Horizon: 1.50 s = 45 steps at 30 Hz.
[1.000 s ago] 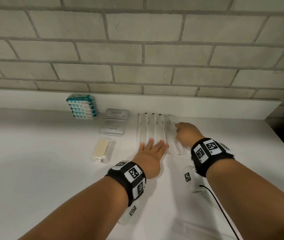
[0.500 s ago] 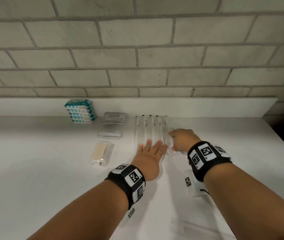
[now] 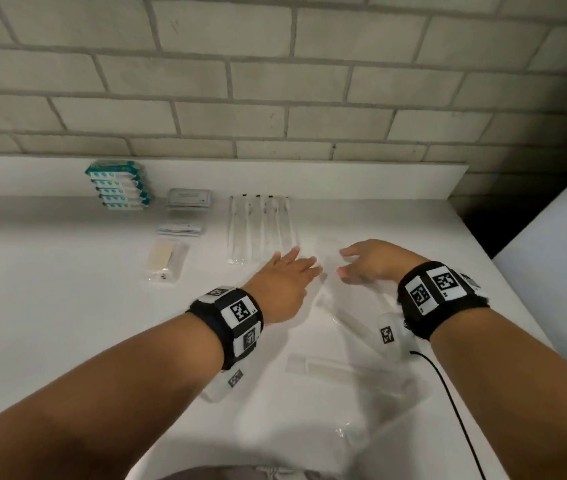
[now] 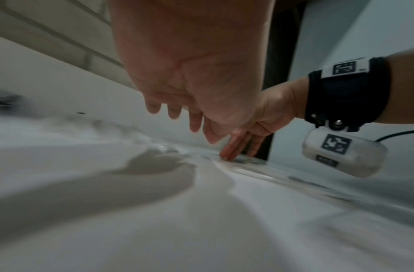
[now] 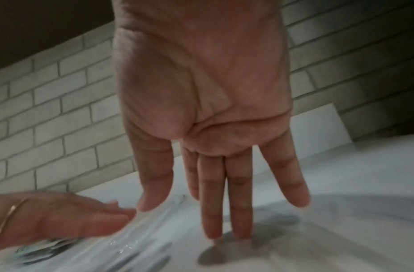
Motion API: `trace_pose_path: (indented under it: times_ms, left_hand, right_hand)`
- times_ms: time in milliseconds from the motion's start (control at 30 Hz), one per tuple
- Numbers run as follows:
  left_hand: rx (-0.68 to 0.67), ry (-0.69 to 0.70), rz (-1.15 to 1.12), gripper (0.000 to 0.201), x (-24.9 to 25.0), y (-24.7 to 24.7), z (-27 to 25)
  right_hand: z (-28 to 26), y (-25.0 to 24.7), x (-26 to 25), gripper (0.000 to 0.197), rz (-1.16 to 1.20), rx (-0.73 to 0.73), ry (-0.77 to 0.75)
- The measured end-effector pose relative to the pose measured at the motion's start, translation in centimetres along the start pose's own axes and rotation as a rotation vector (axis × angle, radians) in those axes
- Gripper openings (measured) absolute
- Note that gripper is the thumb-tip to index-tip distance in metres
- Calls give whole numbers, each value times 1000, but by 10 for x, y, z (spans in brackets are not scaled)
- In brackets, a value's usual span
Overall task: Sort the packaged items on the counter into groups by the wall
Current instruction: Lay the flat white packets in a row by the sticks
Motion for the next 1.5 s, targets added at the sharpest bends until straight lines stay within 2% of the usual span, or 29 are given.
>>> trace_pose_path:
  times_ms: [67, 133, 233, 300, 400, 500, 567, 633, 667, 767, 833, 933, 1033, 1167, 1233, 1367, 1433, 1500]
  left_hand:
    - [-95, 124, 7, 57, 33, 13, 1]
    - [-198, 177, 31, 54, 58, 28, 1]
    - [-261, 110, 32, 48, 72, 42, -5]
    - [-162, 42, -64, 43, 68, 39, -10]
    - [24, -39, -111, 33, 60, 32, -21]
    - [95, -177, -97, 29, 42, 28, -33]
    - [95, -282, -74, 35, 30, 27, -42]
    - [66, -385, -126, 44, 17, 28, -51]
    - [45, -432, -201, 47, 10, 31, -56]
    - [-6, -493, -345, 48, 3, 34, -67]
    - [-33, -487, -308, 42, 5, 34, -67]
    - [-46, -504, -294, 40, 5, 37, -70]
    - [-32, -531, -326, 25, 0, 38, -73]
    - [85, -500, -483, 16, 10, 28, -71]
    - [119, -444, -533, 15, 24, 26, -66]
    - [4, -344, -501, 6, 57, 45, -58]
    - [-44, -315, -489, 22, 68, 52, -58]
    - [-86, -305, -452, 48, 73, 55, -59]
  right_hand:
    - [-22, -6, 18, 55, 5, 97, 36]
    - [-43, -7, 41, 45, -91, 157, 129]
    - [-66, 19, 72, 46, -293, 8, 215]
    - [-77, 39, 84, 56, -334, -78, 205]
    - [-103, 50, 97, 68, -156, -77, 180]
    - [-119, 56, 98, 79, -100, -82, 187]
    - [-134, 55, 87, 76, -225, 19, 208]
    - [-152, 51, 55, 65, -403, 160, 96]
    - [-160, 55, 37, 59, -434, 164, -9]
    - [-175, 90, 0, 51, -557, 3, -251]
    - [-175, 104, -2, 50, -638, -20, -286]
    - [-175, 106, 6, 40, -568, -48, -288]
    - [-178, 103, 8, 36, -565, -26, -340]
    - [-182, 101, 5, 9, -520, -13, -433]
    - [-178, 90, 9, 6, -432, -19, -451]
    - [-147, 45, 48, 9, -115, 58, -264]
    - [-122, 31, 74, 12, -14, 141, -109]
    - [-101, 34, 98, 34, 64, 157, 80]
Point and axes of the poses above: each hand's wrist, its own z-axis towards the middle knuckle, its own y-axis out of the palm, x = y × z, the point moved 7 cm from there along z, towards the middle knuckle, and after that the axes turned 12 degrees about -z, right-handed, at the moved point
